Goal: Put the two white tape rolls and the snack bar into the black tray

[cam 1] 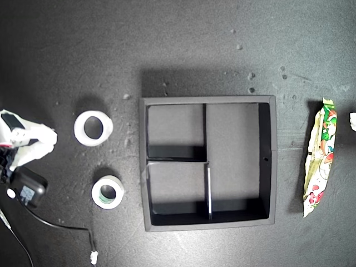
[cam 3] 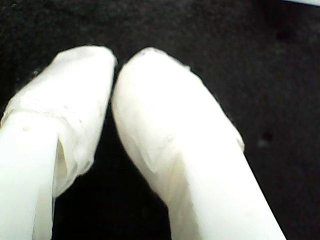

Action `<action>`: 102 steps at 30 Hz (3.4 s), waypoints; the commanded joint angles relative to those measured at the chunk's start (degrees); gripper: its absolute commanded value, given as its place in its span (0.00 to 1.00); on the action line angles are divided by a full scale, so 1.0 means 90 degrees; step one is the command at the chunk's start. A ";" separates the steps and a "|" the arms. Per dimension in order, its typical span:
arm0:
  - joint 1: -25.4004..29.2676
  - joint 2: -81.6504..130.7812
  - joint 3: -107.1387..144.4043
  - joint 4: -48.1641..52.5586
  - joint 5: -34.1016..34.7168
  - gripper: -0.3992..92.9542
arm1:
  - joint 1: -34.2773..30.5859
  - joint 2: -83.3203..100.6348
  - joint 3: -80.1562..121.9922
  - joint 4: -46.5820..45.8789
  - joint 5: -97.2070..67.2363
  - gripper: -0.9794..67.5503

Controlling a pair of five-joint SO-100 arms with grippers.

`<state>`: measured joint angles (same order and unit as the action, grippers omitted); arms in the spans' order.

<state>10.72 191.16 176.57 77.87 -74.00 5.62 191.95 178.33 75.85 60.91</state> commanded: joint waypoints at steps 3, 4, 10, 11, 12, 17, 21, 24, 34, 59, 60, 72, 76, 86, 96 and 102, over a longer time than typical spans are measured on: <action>-0.0078 0.0303 0.0361 0.0215 -0.0020 0.01 | -0.0068 -0.0010 0.0068 0.0107 -0.0020 0.01; -0.0078 0.0303 0.0361 0.0215 -0.0020 0.01 | -0.0068 -0.0010 0.0068 0.0107 -0.0020 0.01; -0.0088 0.0303 0.0361 0.0215 -0.0020 0.01 | -0.0068 -0.0010 0.0068 0.0107 -0.0020 0.01; -0.0088 0.0303 0.0361 0.0215 -0.0020 0.01 | -0.0068 -0.0010 0.0068 0.0107 -0.0020 0.01; -0.0127 0.0303 0.0361 0.0215 -0.0010 0.01 | -0.0068 -0.0010 0.0068 0.0107 -0.0020 0.01; -0.0869 0.0322 0.0332 -0.0107 -0.0615 0.01 | -0.0068 -0.0010 0.0068 0.0107 -0.0020 0.01; -0.0791 0.0322 0.0361 -0.1113 0.0010 0.04 | -0.0068 -0.0010 0.0068 0.0107 -0.0020 0.01; -0.0771 0.0322 0.0361 -0.2529 0.0918 0.00 | -0.0068 -0.0010 0.0068 0.0107 -0.0020 0.01; -0.0322 0.0312 0.0361 -0.5820 0.4209 0.02 | -0.0078 -0.0010 0.0068 0.0107 0.0127 0.01; -0.1465 -0.0479 -0.1436 -0.6006 0.3223 0.10 | -0.0010 -0.0010 0.0068 -0.1611 0.2305 0.01; -0.1416 -0.1016 -0.1934 -0.5762 0.3213 0.10 | 0.0166 -0.0010 0.0068 -0.1650 0.2441 0.01; -0.0234 -0.6758 -0.6494 -0.2461 0.2744 0.12 | -0.0117 -0.0010 0.0068 -0.2324 0.0625 0.18; -0.0039 -0.7070 -0.6426 -0.1836 0.2070 0.11 | -0.0586 -0.0010 -0.0029 -0.3057 -0.0449 0.27; 0.0195 -0.7988 -0.6084 -0.1826 0.1318 0.13 | -0.0791 -0.0088 -0.0869 -0.3145 -0.2549 0.33; -0.0225 -0.8936 -0.6094 -0.1885 0.1250 0.16 | -0.1836 -0.0088 -0.0947 -0.3467 -0.3857 0.39; -0.0459 -0.9277 -0.5938 -0.2314 0.1416 0.15 | -0.2217 -0.0098 -0.0898 -0.3672 -0.4336 0.41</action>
<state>8.00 108.63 123.13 58.89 -62.14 -13.71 191.25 172.18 44.03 23.38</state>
